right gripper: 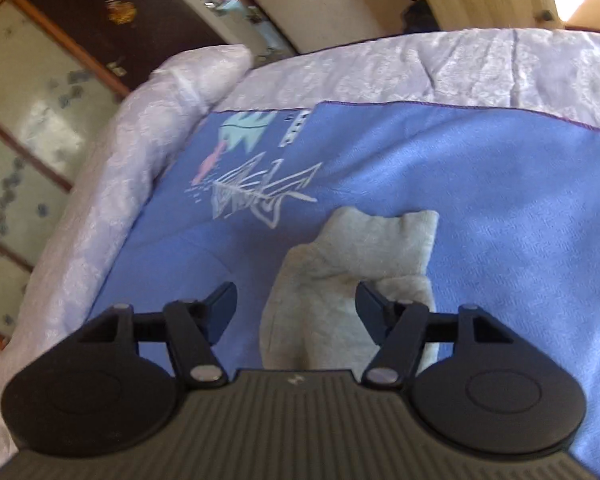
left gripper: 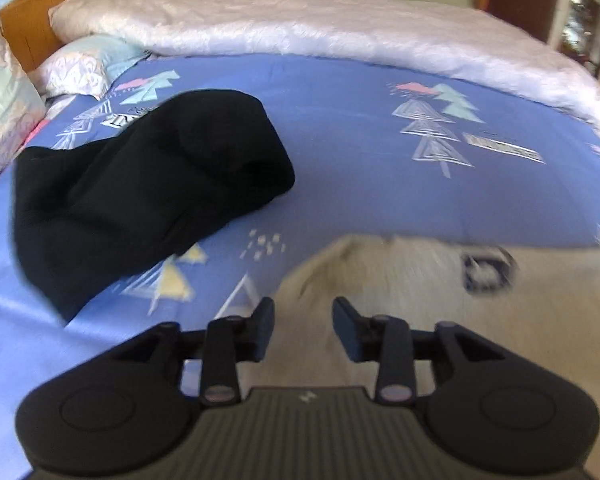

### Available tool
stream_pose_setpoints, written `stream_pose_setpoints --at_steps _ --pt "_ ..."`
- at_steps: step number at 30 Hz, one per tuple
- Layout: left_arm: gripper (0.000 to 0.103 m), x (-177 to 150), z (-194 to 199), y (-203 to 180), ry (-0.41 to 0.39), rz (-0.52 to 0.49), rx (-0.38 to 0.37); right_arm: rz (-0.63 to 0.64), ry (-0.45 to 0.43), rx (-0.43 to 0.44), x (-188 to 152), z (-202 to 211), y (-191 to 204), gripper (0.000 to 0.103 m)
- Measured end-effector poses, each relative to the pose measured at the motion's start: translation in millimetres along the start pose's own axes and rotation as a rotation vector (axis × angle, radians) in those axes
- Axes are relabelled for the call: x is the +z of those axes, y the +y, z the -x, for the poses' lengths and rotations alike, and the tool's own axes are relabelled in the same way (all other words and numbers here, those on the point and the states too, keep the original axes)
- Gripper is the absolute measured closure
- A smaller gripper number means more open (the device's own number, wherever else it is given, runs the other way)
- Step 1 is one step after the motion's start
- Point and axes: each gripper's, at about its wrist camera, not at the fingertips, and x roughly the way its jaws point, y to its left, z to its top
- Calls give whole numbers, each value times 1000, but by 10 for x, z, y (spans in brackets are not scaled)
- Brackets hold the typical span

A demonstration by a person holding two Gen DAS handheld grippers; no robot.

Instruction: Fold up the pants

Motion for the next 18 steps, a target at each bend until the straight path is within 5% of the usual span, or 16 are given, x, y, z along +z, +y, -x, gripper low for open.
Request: stream_pose_setpoints --at_steps 3,5,7,8,12,18 --pt "44 -382 606 258 -24 38 -30 26 33 103 -42 529 -204 36" --pt "40 -708 978 458 -6 129 -106 51 48 190 -84 1002 -385 36" --pt "20 -1020 1200 590 32 233 -179 102 28 241 -144 1507 -583 36" --pt "18 -1218 1274 629 55 288 -215 131 -1 250 -199 1783 -712 36" --pt "18 -1666 1248 700 139 494 -383 185 -118 178 -360 2539 -1222 37" --pt "18 -1836 1024 600 162 651 -529 11 -141 30 -550 3008 -2113 47"
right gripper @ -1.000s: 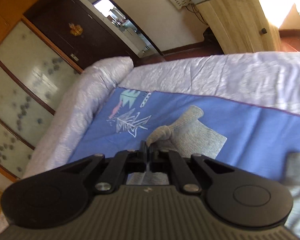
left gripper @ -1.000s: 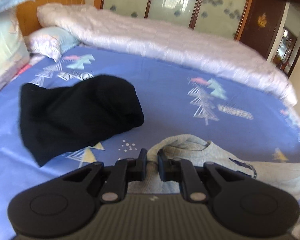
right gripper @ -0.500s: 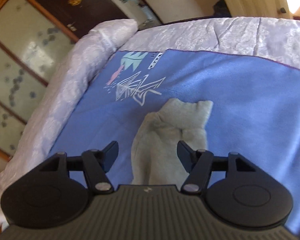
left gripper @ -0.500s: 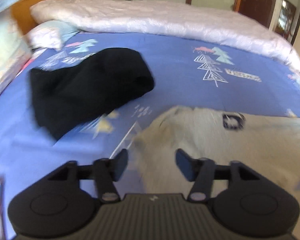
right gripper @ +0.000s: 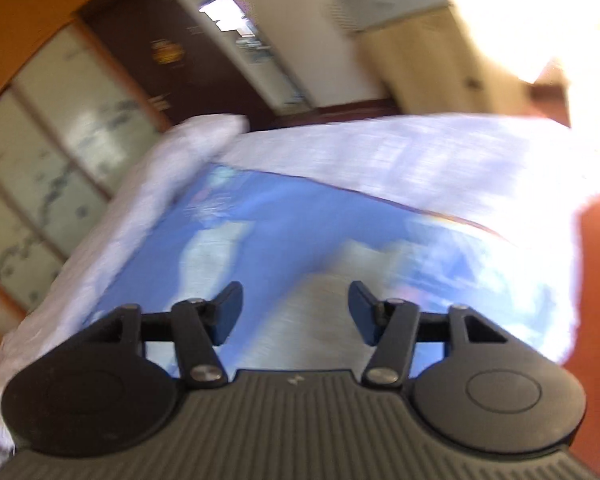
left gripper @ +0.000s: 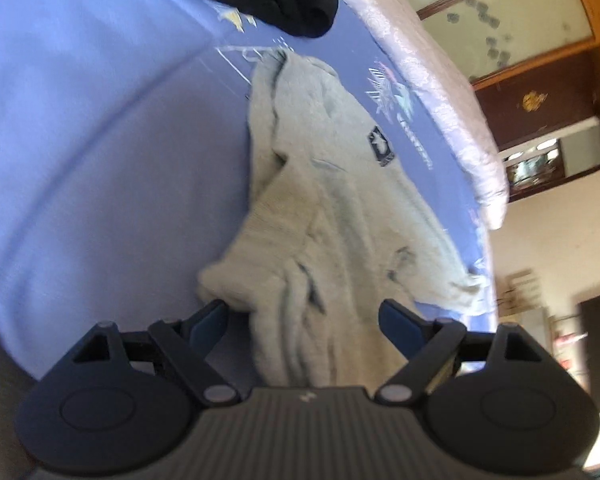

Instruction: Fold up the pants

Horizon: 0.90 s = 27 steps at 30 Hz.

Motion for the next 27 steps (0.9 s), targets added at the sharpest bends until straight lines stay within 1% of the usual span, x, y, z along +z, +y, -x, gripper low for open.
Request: stream_pose_setpoints --at_steps 2,3,4,5,6,7,9,11,13,15,16,17,19,22,23,25,27 --pt "19 -36 -61 -3 -5 31 -14 -41 8 -3 -93 94 -165 50" --pt "25 -63 -88 -3 -14 46 -17 -49 13 -2 -105 63 -195 50" --pt "40 -83 -113 -1 -23 57 -10 -56 16 0 -140 66 -224 50" --pt "52 -97 -141 7 -29 62 -1 -63 22 5 -155 38 -232 50" --pt "77 -110 -175 3 -27 63 9 -72 31 9 -164 -10 -241 50" --pt "93 -123 -209 0 -21 67 17 -76 39 12 -161 -85 -232 51" --pt "93 -150 -214 -1 -25 85 21 -81 45 5 -151 -211 -225 53" --pt "94 -174 -150 -35 -53 75 40 -84 45 -14 -137 -371 -206 54" --pt "94 -180 -50 -32 -79 93 48 -76 59 -27 -115 -544 -222 56" --pt "94 -186 69 -1 -109 124 57 -66 69 -39 -120 -692 -217 70" --pt "94 -188 143 14 -127 137 62 -73 84 -34 -117 -728 -201 88" --pt "94 -192 214 27 -143 149 65 -92 112 -13 -115 -770 -191 97" --pt "94 -201 381 51 -172 169 62 -90 84 1 -117 -701 -128 97" --pt "94 -206 618 82 -212 175 69 -81 -11 44 -66 -375 -24 98" --pt "94 -207 665 97 -220 173 81 -83 -46 56 -45 -252 -7 98" --pt "94 -214 680 161 -212 172 117 -87 -104 64 -32 -64 -15 98" --pt "94 -207 618 282 -186 220 115 -75 -109 37 -83 -33 -17 98"
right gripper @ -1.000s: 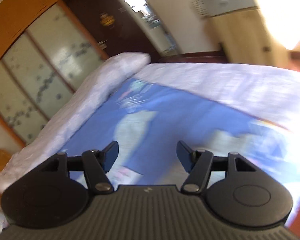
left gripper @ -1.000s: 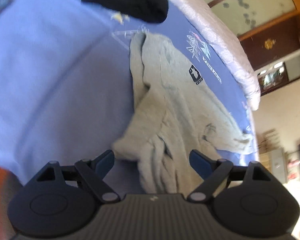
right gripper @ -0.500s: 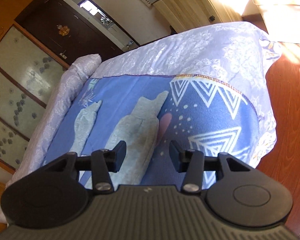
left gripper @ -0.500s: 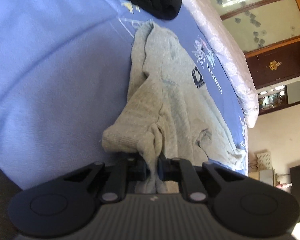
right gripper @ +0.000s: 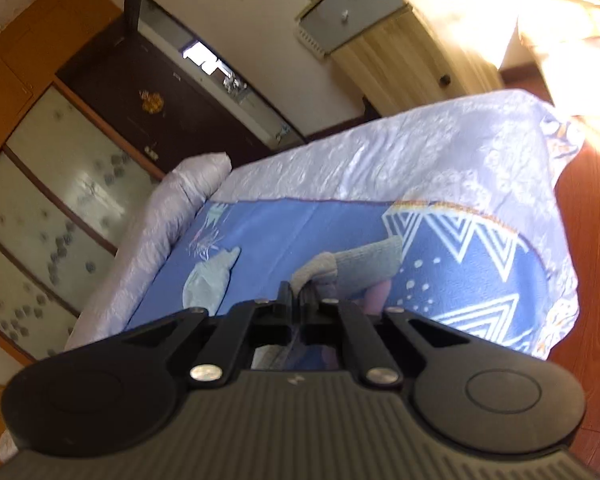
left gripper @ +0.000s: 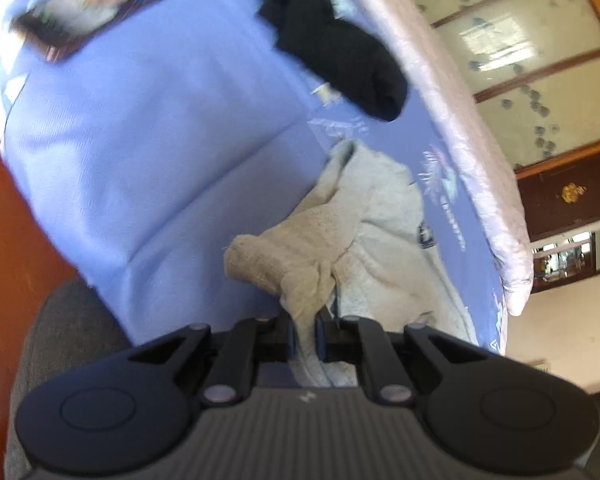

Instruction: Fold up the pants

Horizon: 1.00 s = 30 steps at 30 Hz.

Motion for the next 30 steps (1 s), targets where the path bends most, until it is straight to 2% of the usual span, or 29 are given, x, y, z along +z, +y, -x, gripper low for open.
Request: stream_pose_setpoints --at_steps 2,4,7,11,13,17,21,22,23,24,26,28,30 --pt "94 44 -97 56 27 67 -25 16 26 -17 -20 -80 17 98" --pt "94 144 -163 -18 26 90 -69 -1 33 4 26 -160 91 98" --pt "94 352 -252 -286 -6 40 -99 25 21 42 162 -329 403 98" --pt "94 708 -485 -801 -47 -46 -128 50 25 78 335 -822 911 98" --pt "94 904 -698 -1049 -62 -79 -120 83 21 69 369 -1138 1164 98" --pt "94 1260 -1237 -1404 -58 -107 -86 71 50 25 361 -1891 1489 98" --pt "92 1482 -1700 -1721 -64 -197 -18 125 87 -40 225 -2609 1757 98" --pt "89 1511 -1835 -1792 -60 -227 26 149 104 -51 181 -2799 1824 97" --pt "86 1527 -1968 -1846 -51 -256 74 172 126 -47 129 -2977 1876 92" --pt "79 1533 -2079 -1875 -45 -282 109 178 139 -57 72 -3126 1909 89" --pt "76 1473 -2184 -1900 -47 -326 152 150 140 -71 -1 -3269 1894 44" --pt "75 1382 -2089 -1873 -70 -350 140 110 74 -45 -21 -3164 1852 44" --pt "72 1282 -1815 -1804 -126 -391 100 109 58 7 5 -2991 1781 44"
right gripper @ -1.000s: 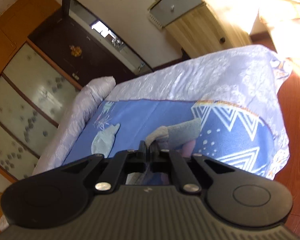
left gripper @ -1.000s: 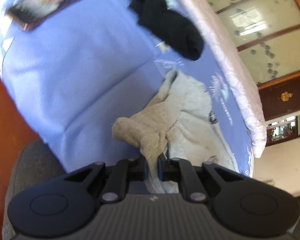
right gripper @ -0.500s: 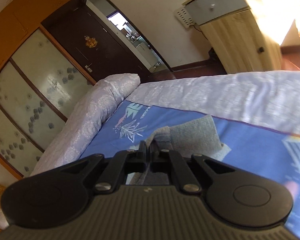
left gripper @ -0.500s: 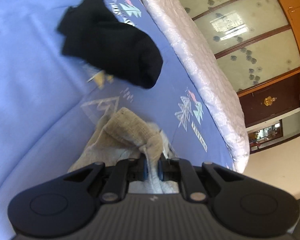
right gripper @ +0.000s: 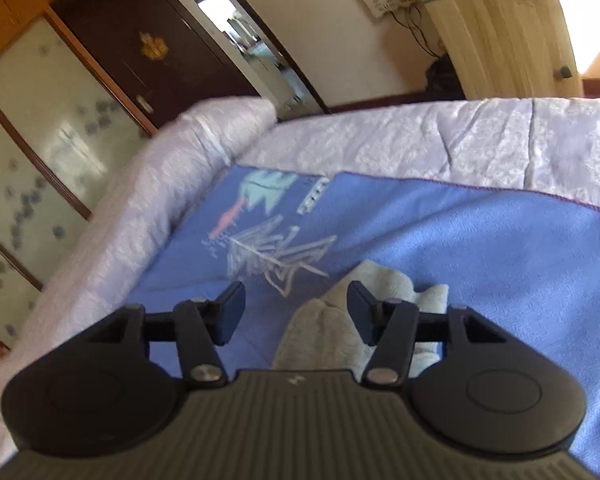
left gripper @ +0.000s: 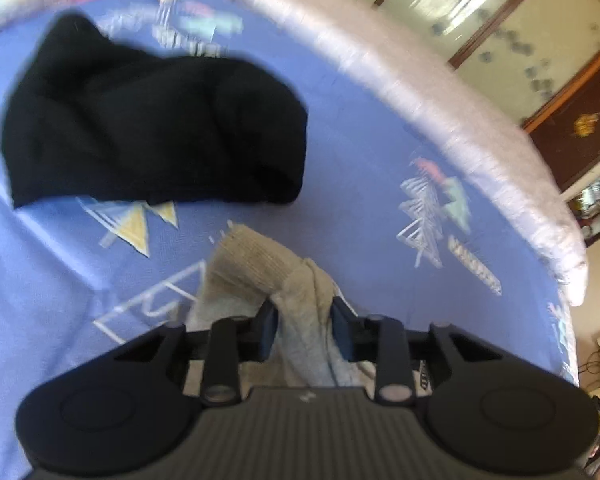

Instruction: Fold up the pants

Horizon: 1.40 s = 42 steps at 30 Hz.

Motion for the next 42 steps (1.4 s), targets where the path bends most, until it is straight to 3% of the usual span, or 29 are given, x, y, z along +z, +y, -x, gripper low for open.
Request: stream_pose_setpoints --at_steps 3,5,8,11,14,18,20,22,24,25,27,29,31,32,33,35,38,42 --pt "53 -191 587 122 -139 -71 4 31 -9 12 37 274 -170 44" --pt "51 -341 937 196 -190 -108 17 15 13 10 26 476 -299 46" --pt "51 -567 1178 110 -193 -195 -4 34 121 139 -121 778 -319 59" --pt "52 -652 1029 -239 -122 -318 -80 113 334 337 -589 834 65 68" --pt "54 -760 632 -605 -2 -448 -139 300 548 457 -1343 760 730 71" --pt "64 -845 -131 -893 224 -517 -95 506 765 467 -2256 611 1319 74" --pt "65 -772 -462 -942 250 -500 -85 543 809 441 -2557 406 1506 79" --pt "66 -589 -635 -974 171 -461 -65 555 707 471 -2574 233 1764 80" --pt "66 -349 -670 -946 90 -337 -82 515 527 472 -2401 88 1980 78" --pt "64 -241 -647 -912 62 -263 -97 463 492 440 -2308 2 2042 77" --pt "57 -116 -488 -829 25 -183 -122 368 512 422 -2133 -120 2047 77" --pt "48 -128 -145 -681 -26 -179 -169 366 477 451 -1934 -30 1925 76" --pt "26 -269 251 -408 -79 -166 -178 346 442 461 -1725 146 1608 71" --pt "23 -374 445 -241 -94 -147 -180 315 431 466 -1619 240 1390 68" --pt "22 -472 588 -94 -94 -127 -175 286 415 463 -1512 316 1122 66" --pt "21 -696 822 205 -52 -79 -143 237 359 433 -1270 502 638 54" --pt "17 -946 977 529 16 16 -117 144 224 338 -906 776 -34 40" --pt "15 -1093 678 783 98 221 -176 15 182 215 -661 737 -535 39"
